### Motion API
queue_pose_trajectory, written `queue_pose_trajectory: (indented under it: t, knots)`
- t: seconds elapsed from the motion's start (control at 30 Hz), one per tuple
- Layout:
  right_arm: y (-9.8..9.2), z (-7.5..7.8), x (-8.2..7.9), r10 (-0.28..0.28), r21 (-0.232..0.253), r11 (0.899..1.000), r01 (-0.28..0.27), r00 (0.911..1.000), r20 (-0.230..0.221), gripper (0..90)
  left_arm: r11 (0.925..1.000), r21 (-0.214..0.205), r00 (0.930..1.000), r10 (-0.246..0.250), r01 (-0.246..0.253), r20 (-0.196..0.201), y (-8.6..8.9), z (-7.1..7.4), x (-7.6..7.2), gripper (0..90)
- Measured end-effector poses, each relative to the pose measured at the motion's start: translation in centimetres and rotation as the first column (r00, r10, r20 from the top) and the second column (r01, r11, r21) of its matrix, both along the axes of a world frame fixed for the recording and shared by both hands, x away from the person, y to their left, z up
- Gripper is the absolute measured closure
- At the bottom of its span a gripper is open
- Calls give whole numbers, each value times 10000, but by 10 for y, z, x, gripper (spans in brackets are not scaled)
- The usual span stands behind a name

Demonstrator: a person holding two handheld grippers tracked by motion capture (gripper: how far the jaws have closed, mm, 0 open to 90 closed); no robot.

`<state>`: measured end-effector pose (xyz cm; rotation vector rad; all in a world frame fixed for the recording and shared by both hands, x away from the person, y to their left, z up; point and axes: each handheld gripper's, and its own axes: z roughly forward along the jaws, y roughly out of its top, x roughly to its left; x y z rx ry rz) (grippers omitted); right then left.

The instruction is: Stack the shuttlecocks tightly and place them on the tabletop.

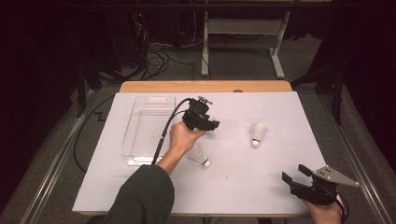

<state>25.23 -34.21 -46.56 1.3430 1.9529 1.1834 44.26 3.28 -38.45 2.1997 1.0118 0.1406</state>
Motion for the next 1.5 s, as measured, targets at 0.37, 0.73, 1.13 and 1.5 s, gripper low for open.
queue_pose_trajectory:
  t: [0.37, 0.73, 1.13, 1.5]
  knots:
    - [0, 0, 0, -15, -19, 10000, 15, 10000, -6, 268, 9987, -111, 9979, 498, -494, 409, 23, 1, -13, 425]
    - [0, 0, 0, -47, -42, 10000, 47, 10000, 15, 268, 9980, -308, 9972, 571, -557, 482, 40, 2, -27, 422]
    - [1, 0, 0, -99, -77, 9999, 99, 9999, -20, 268, 9962, -489, 9954, 753, -725, 594, 60, 3, -40, 422]
    - [1, 0, 0, -104, -96, 9999, 104, 9999, -26, 268, 9950, -548, 9940, 869, -833, 668, 75, 0, -52, 423]
